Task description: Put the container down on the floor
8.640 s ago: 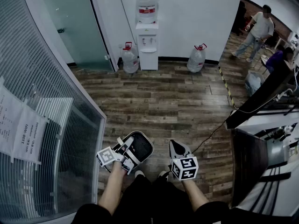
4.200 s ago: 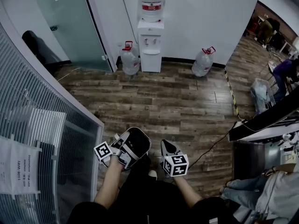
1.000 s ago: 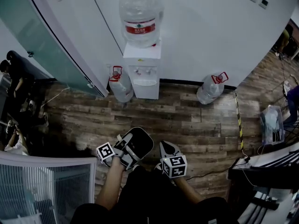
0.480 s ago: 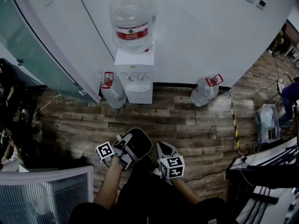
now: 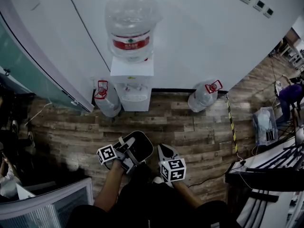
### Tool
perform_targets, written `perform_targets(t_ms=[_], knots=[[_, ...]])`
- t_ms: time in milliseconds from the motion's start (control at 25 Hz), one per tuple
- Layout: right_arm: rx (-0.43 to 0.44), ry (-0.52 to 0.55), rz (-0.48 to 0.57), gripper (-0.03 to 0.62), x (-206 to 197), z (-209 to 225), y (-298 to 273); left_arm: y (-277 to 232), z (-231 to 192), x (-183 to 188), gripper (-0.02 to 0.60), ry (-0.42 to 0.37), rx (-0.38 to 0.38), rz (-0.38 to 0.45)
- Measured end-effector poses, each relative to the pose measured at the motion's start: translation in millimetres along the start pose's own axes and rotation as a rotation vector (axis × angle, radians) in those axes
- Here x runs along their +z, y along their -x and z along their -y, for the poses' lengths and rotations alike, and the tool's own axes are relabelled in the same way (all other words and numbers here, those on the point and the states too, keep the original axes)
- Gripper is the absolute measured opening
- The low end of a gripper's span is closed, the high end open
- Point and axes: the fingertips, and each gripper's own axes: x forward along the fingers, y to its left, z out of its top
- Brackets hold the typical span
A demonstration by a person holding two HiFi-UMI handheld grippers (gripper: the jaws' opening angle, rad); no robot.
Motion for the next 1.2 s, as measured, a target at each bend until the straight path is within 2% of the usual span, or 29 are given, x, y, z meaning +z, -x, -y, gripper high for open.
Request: perform_targets(t_ms=[400, 640, 920, 1200], knots=[[-0.055, -0.021, -0.010, 0.009, 17, -6, -29, -29, -21, 32, 0.012, -0.115, 0.067, -0.187], [-0.074, -0.032, -0.023, 0.009, 19, 0, -39, -42, -36, 47, 0.012, -0.145, 0.131, -0.250], [-0.066, -0.063, -0.026, 0.009, 23, 15, -57, -63, -68, 57, 0.012, -0.169, 0.257, -0.310], [-0.042, -0.083, -0.031, 0.009, 38, 43, -83, -93, -112, 63, 0.012, -0.311, 0.448, -0.398]])
